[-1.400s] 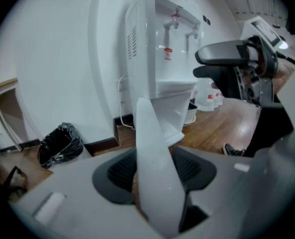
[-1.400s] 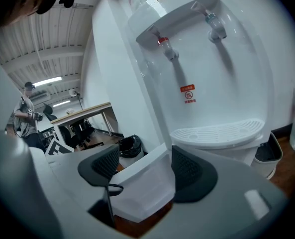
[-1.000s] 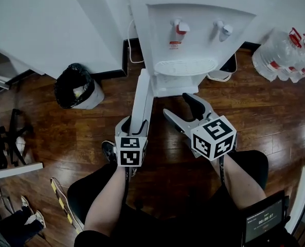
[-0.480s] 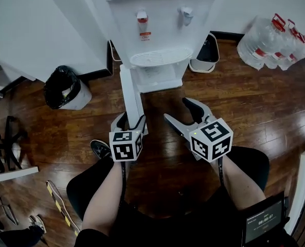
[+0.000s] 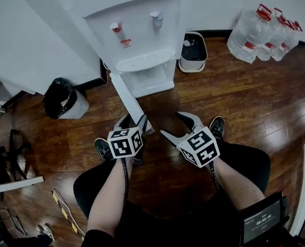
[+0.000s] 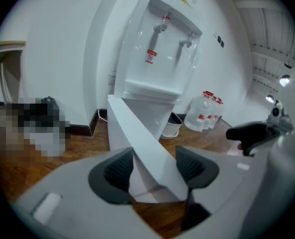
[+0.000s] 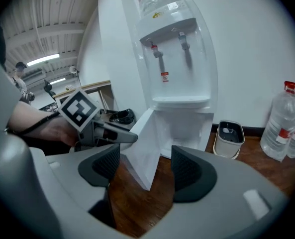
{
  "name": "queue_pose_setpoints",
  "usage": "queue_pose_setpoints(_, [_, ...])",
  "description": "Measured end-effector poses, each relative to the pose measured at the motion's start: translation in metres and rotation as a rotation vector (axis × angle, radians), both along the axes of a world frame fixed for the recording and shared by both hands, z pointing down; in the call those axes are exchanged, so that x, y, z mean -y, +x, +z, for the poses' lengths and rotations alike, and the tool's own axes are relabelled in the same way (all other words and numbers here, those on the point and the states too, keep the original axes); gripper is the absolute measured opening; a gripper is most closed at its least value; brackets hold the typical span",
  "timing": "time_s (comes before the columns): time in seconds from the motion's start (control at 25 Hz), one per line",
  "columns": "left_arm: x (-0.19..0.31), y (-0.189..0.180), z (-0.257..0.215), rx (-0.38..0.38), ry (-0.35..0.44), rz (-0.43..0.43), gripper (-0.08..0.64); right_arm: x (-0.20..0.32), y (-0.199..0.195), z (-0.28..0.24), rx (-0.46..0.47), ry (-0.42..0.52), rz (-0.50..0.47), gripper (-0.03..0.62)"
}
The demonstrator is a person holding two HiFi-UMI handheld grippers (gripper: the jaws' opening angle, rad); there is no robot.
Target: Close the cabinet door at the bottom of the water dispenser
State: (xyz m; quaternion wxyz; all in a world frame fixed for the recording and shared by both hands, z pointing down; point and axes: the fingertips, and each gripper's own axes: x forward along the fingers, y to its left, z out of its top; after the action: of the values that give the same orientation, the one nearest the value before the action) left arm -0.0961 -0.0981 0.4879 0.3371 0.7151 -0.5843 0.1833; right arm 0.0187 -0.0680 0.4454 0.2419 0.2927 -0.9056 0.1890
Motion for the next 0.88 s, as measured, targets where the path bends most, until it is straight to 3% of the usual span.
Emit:
queue_pose_setpoints(0.4, [0.016,0.036,-0.002,-0.038,0.047,0.115,0.260,-0.020,-0.028,0.039,-0.132,-0.015,-0.184,0.325])
queue_pose_setpoints(0.64, [0.036,0.058,-0.001,-0.106,0.073,0.206,0.235,-0.006,-0.014,0.060,-0.148,-0.085,-0.137,0.325])
queue_pose_setpoints(0.88, [0.056,0.072,0.001,-0.106,0.084,0.268,0.227,0.034,-0.001,0.090,-0.186,-0.085,-0.067,0.325])
